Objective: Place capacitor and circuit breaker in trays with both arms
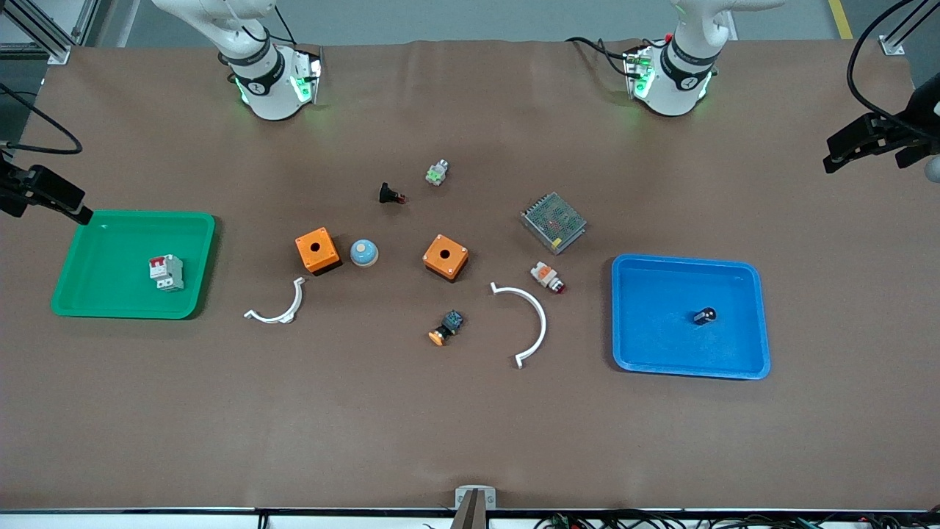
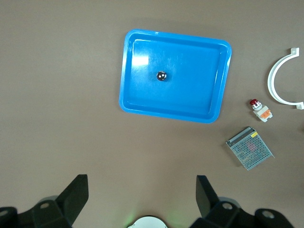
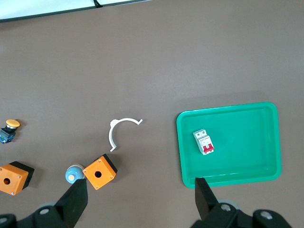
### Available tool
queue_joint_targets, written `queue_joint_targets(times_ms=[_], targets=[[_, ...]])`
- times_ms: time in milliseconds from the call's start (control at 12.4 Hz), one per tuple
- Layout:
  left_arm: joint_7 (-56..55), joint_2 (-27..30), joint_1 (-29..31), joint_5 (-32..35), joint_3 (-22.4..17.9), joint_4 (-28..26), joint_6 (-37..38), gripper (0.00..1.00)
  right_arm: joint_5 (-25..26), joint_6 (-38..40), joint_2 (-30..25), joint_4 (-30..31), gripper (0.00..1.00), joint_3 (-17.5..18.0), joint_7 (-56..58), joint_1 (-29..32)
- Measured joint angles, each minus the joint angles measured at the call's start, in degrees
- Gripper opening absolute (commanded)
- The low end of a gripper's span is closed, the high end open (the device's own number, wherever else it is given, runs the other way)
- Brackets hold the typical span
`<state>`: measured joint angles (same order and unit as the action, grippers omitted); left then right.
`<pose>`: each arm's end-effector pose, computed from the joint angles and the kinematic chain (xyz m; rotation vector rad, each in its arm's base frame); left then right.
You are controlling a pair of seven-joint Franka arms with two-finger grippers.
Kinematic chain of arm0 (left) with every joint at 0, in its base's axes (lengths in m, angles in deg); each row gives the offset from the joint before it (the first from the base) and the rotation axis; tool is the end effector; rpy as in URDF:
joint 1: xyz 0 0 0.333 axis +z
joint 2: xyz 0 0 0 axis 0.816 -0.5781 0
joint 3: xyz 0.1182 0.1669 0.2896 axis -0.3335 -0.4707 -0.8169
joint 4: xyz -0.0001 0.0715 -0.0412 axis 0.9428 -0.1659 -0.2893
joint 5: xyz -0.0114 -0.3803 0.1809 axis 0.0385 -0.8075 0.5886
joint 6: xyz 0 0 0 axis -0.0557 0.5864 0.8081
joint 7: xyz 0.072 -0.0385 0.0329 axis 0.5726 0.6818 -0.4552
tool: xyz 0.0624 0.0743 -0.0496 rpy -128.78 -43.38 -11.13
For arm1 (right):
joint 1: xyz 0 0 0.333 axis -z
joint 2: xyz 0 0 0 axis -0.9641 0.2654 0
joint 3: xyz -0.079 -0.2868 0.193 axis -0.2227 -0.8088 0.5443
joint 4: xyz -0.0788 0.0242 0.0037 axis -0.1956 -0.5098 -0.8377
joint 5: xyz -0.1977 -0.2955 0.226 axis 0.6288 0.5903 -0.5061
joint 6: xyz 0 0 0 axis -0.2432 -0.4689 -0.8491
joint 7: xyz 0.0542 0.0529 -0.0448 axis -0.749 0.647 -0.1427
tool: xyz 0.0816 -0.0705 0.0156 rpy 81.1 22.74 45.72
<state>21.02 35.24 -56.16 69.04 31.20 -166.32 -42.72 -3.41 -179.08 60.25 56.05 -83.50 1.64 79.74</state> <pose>0.5640 -0.0219 0.7077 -3.1093 -0.0625 0.0760 0.6038 -0.0195 0.6908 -3.1302 0.2188 -0.1102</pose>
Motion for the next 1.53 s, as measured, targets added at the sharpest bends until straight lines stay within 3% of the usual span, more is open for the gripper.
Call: queue_joint_targets(times_ms=[1527], targets=[[0.00, 0.00, -1.00, 0.00, 0.63, 0.15, 0.00, 1.00, 0.00, -0.26, 0.04, 0.00, 1.00, 0.46, 0.00, 0.00]])
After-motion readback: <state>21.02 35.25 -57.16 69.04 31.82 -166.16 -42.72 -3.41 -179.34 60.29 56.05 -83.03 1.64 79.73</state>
